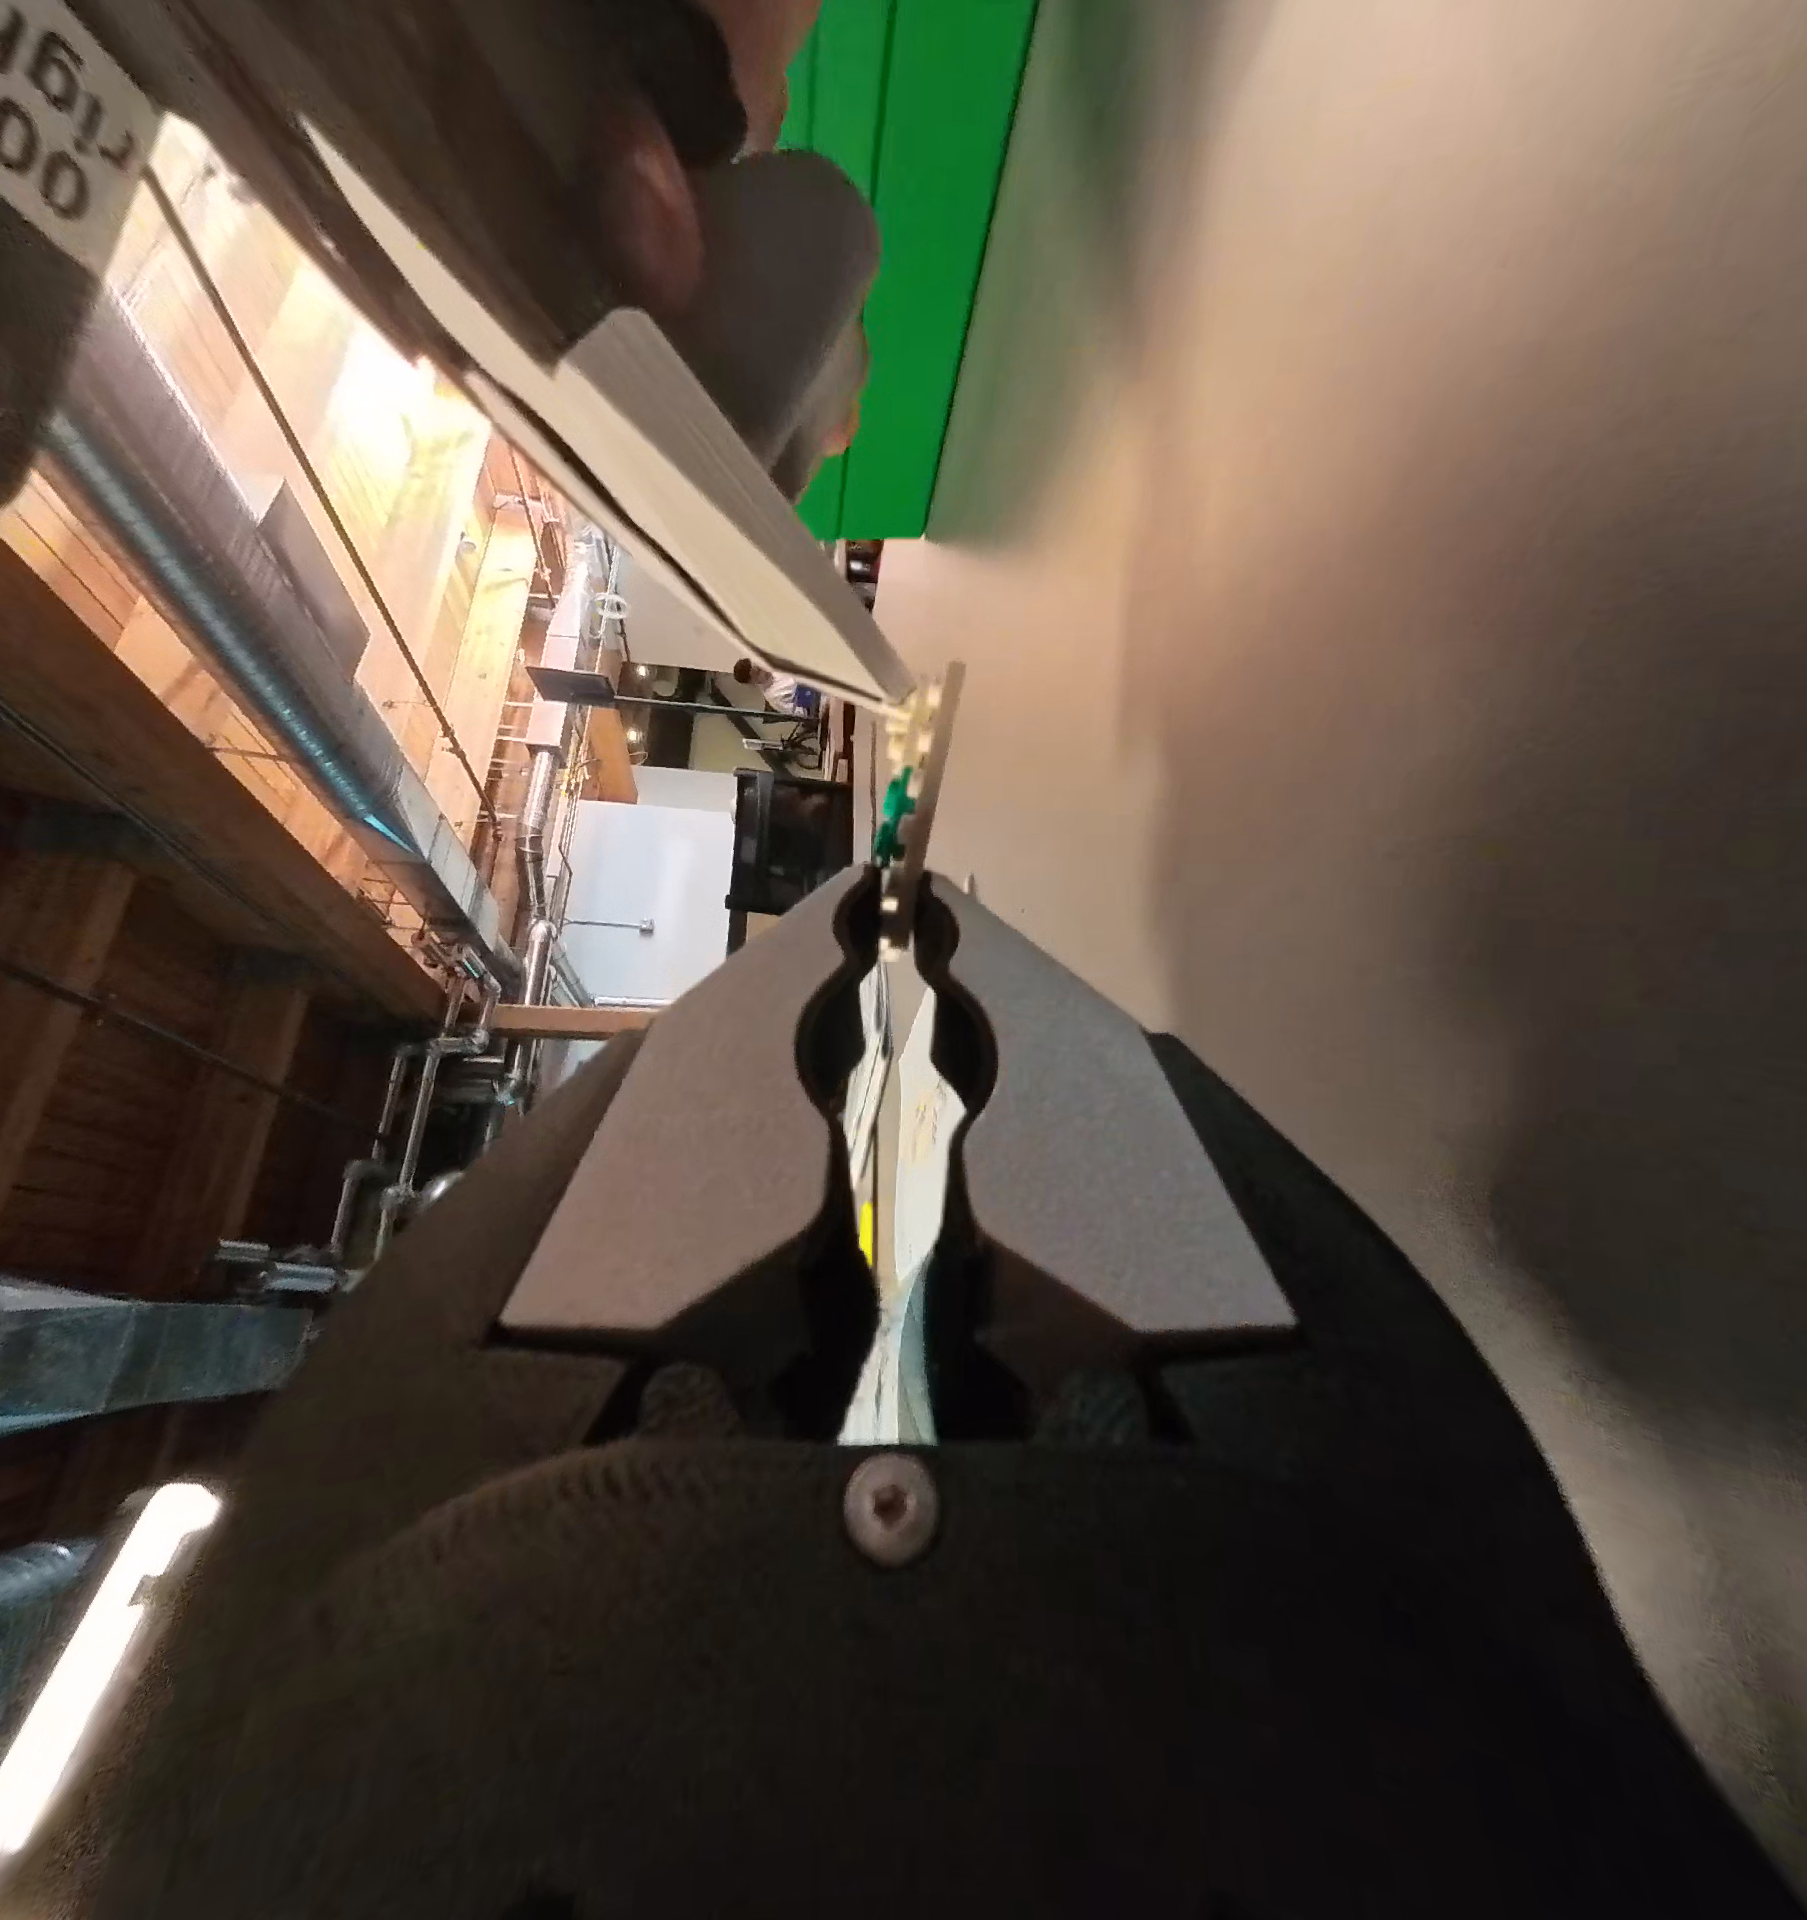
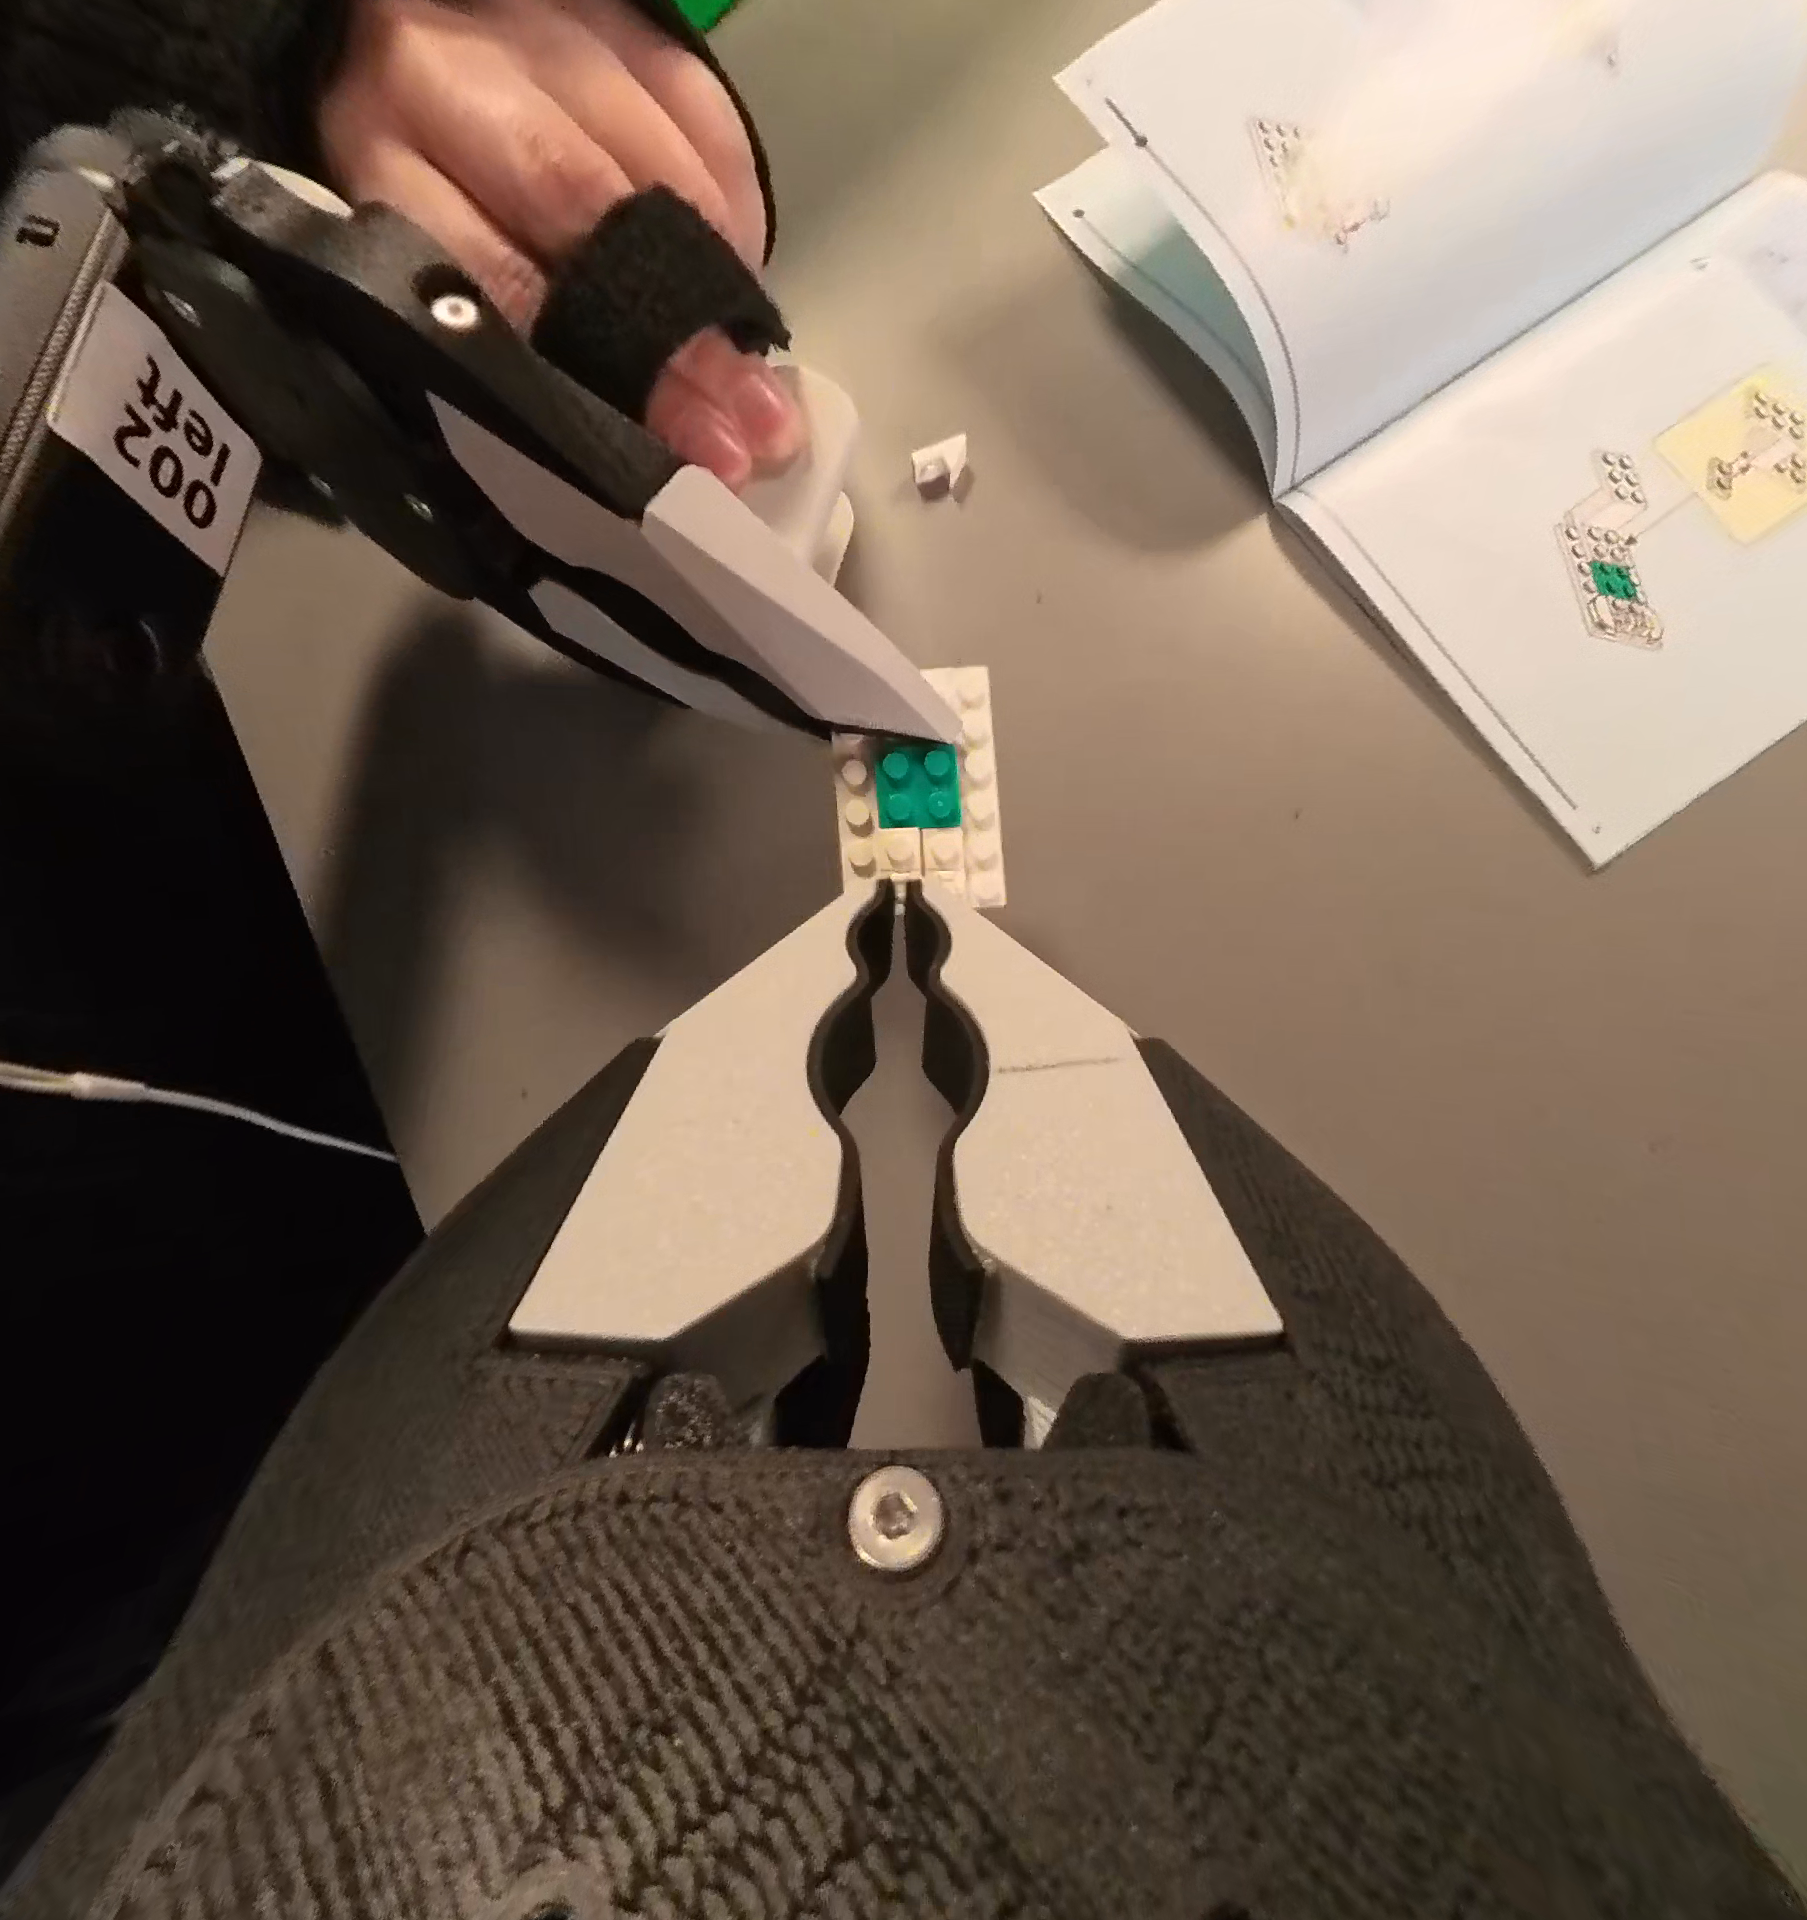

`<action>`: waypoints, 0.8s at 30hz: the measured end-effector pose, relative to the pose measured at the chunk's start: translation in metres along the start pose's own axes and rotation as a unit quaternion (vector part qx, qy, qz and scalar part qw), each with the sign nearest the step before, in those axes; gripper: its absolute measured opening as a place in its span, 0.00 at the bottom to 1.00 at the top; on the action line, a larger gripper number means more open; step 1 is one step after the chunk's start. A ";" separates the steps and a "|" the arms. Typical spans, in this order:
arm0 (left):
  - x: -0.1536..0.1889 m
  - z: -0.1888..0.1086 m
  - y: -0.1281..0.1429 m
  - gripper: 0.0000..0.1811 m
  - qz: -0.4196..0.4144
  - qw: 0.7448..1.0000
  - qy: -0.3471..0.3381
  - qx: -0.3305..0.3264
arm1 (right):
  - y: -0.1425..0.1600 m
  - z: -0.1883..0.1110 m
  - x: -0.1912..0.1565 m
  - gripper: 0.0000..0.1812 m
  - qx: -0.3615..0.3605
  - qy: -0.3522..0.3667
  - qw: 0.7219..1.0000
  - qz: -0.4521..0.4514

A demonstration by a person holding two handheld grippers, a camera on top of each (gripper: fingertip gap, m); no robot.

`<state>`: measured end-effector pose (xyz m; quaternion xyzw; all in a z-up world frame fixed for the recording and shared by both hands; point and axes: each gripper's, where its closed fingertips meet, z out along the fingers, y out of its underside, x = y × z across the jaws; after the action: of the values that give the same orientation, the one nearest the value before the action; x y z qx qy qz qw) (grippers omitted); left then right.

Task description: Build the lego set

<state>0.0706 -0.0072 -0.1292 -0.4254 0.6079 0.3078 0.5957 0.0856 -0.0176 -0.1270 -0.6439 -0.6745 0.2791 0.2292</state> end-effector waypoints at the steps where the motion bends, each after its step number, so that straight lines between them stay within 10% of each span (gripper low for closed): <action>1: -0.001 0.000 0.001 0.03 -0.008 1.000 -0.001 -0.002 | -0.001 0.000 0.001 0.00 0.001 -0.001 1.000 0.009; 24: -0.003 0.003 0.002 0.02 -0.046 0.999 0.012 0.004 | -0.012 -0.005 0.001 0.03 0.021 -0.014 1.000 0.019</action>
<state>0.0697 -0.0036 -0.1267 -0.4544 0.5958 0.2726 0.6035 0.0805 -0.0167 -0.1154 -0.6474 -0.6596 0.3064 0.2278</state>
